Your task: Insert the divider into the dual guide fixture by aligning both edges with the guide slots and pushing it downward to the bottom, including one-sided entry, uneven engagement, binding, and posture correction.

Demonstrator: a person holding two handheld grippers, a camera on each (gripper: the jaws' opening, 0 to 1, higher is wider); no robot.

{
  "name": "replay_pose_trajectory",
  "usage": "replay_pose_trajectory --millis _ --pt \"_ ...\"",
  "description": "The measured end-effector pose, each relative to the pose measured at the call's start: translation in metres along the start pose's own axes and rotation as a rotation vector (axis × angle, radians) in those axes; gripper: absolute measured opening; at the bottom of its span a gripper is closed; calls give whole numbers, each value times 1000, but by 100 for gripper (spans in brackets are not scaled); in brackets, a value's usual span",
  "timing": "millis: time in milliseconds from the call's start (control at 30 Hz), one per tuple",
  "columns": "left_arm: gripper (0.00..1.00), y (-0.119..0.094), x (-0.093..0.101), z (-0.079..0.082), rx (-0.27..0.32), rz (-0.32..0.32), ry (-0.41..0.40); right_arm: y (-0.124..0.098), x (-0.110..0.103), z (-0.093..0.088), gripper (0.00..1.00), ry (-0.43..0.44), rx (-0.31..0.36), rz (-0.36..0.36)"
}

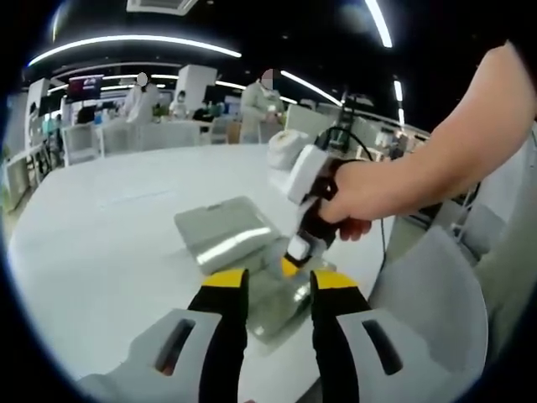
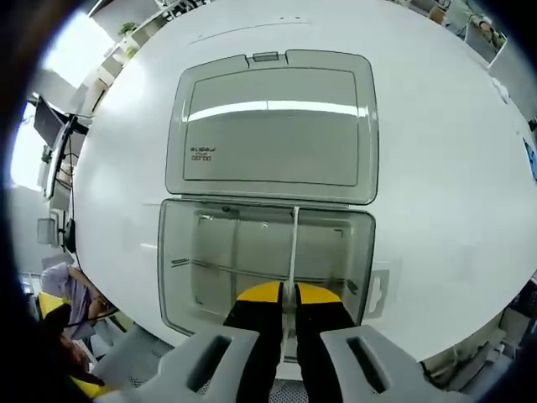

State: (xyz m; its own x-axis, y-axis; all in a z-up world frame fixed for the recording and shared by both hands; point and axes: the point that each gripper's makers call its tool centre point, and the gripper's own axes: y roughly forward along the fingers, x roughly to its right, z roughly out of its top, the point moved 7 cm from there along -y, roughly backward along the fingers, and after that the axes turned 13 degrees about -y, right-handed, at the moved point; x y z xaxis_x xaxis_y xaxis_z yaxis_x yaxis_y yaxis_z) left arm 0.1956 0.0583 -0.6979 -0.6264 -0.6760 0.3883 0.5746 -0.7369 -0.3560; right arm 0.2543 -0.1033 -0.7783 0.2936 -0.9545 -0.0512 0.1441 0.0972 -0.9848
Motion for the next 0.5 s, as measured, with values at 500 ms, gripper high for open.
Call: replay_pose_trajectory --millis 500 --pt "25 -5 -2 -3 -3 11 -8 7 -1 0 0 -20 -27 -21"
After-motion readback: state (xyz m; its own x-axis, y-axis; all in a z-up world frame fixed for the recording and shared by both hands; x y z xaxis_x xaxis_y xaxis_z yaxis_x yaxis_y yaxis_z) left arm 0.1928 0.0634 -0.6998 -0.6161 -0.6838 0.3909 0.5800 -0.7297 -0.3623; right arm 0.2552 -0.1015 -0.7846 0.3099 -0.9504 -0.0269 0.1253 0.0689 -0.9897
